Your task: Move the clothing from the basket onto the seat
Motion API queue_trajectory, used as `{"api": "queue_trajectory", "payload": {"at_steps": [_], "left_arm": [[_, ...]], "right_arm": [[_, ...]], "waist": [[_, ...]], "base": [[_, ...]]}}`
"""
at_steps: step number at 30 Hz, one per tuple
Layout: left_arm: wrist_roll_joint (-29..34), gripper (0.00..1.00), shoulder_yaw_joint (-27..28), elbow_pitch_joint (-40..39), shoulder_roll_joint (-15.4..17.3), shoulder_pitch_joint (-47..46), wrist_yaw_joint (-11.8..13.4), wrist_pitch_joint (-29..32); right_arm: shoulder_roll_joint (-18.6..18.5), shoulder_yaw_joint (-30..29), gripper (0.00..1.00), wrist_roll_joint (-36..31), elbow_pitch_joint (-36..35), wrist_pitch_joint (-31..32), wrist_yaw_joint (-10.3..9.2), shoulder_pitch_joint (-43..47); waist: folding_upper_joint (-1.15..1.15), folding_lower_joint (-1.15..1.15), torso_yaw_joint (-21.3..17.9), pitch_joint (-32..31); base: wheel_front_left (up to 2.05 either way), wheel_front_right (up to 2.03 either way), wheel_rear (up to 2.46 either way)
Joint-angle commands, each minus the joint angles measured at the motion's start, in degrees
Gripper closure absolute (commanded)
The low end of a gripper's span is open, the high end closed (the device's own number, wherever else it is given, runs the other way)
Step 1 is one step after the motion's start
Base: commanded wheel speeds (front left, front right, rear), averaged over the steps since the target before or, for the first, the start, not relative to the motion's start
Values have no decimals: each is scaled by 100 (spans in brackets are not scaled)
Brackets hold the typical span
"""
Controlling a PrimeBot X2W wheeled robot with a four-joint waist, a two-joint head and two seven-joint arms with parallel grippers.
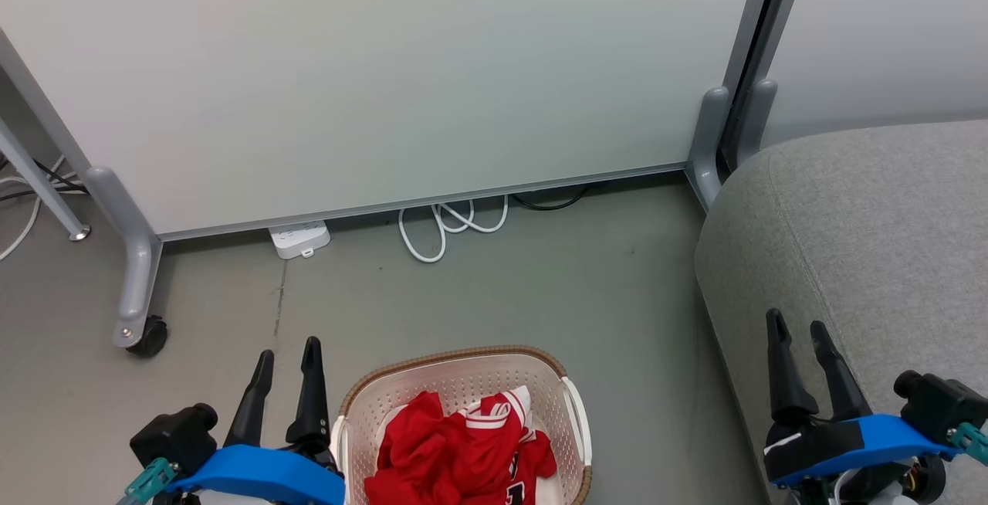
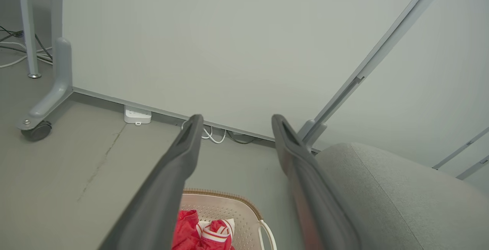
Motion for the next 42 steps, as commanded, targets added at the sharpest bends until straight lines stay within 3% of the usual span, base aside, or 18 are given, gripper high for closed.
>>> {"api": "queue_trajectory", "payload": {"at_steps": [1,42], "left_arm": [[168,0,-24,-42,37,-125,45,-59],[1709,0,-115,178,62,-37,265,-567]], "right_arm": [[-24,20,0,-186,-75,-52,1,-84],[-28,107,0,-2354,-182,-195,1,82]], "waist": [[0,0,0,-4],[0,0,65,-133]], "base": [[0,0,0],[0,0,0]]}}
